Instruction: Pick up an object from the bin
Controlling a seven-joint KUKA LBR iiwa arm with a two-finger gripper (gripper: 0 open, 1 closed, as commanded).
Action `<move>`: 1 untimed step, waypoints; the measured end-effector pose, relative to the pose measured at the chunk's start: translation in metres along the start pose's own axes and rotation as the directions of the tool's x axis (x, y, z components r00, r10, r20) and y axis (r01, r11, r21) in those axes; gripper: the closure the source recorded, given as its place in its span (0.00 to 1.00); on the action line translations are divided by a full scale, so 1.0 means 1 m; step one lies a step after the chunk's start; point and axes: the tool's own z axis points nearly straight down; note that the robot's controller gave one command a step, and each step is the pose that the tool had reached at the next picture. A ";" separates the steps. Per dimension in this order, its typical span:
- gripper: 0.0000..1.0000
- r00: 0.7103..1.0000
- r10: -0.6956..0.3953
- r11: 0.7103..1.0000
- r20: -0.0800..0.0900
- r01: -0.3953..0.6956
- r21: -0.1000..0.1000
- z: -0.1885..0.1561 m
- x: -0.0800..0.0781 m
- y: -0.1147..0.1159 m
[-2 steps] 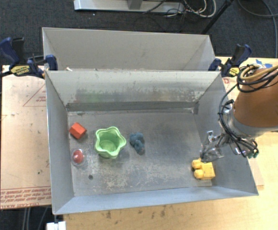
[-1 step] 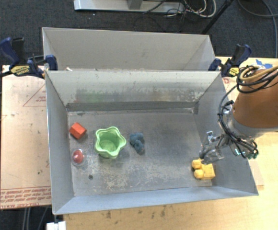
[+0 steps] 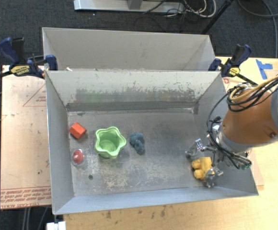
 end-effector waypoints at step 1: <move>1.00 1.000 -0.002 1.000 0.001 0.002 0.001 -0.001 -0.001 0.000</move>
Offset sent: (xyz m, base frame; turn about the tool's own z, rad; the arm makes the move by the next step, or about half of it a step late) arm 0.0000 0.0000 0.0000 0.0000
